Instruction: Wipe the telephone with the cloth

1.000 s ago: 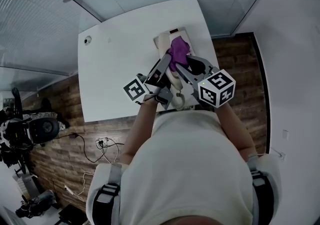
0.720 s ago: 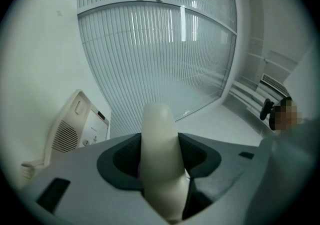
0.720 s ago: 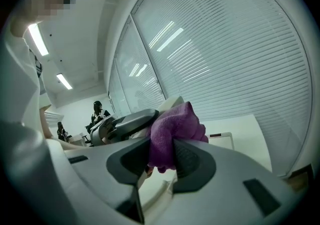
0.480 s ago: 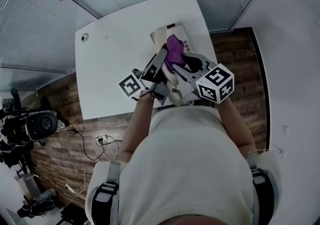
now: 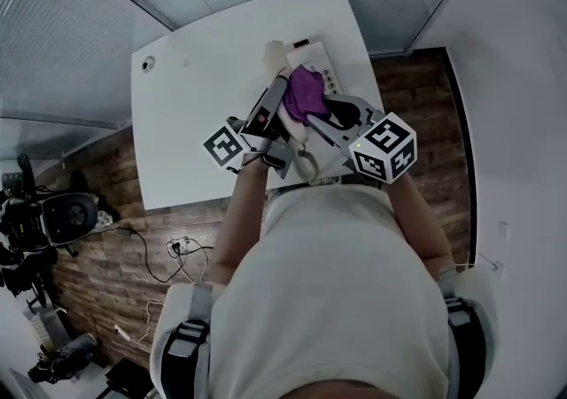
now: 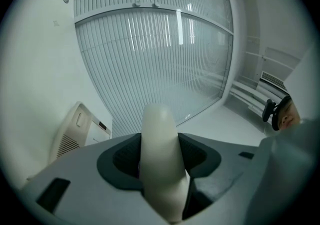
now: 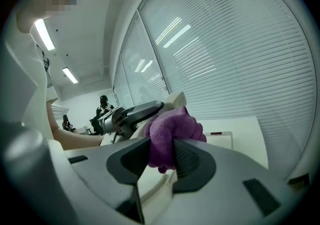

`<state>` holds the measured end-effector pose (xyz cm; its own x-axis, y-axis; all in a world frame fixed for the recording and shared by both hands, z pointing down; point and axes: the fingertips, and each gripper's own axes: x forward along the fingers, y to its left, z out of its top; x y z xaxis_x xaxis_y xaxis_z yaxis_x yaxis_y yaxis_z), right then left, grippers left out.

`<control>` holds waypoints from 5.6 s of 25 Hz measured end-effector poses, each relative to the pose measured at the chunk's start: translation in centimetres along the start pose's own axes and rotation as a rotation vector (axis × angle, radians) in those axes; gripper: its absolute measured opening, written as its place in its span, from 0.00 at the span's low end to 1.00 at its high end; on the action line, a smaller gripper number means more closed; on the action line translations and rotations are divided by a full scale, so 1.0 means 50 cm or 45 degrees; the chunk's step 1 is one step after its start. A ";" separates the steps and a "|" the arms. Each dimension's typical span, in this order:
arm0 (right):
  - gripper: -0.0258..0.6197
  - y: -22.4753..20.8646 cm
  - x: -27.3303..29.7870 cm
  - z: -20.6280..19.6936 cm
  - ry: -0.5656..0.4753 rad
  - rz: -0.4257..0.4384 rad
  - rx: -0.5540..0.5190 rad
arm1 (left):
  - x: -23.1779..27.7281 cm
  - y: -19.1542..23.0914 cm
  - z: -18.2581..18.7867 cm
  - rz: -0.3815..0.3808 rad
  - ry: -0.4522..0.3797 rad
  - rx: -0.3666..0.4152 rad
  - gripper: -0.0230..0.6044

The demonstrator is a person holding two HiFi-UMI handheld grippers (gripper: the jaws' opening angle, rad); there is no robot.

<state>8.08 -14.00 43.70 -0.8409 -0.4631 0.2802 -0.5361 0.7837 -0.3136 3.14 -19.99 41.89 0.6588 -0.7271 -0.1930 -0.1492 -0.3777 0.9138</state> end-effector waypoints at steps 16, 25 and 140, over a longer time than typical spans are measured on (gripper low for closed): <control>0.25 0.009 -0.038 -0.086 0.076 0.007 0.038 | 0.001 0.007 0.032 0.053 -0.090 0.125 0.41; 0.25 -0.010 -0.047 -0.103 0.127 -0.056 0.004 | -0.017 0.049 0.056 0.237 -0.109 0.299 0.41; 0.24 0.368 0.067 -0.133 -0.100 -0.801 0.148 | -0.532 0.056 -0.025 0.580 0.691 0.682 0.07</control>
<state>-4.09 1.61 44.89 -0.3636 -0.8518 0.3771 -0.9294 0.3044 -0.2085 -13.88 -0.98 50.06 0.6898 -0.5516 0.4690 -0.7175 -0.4347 0.5442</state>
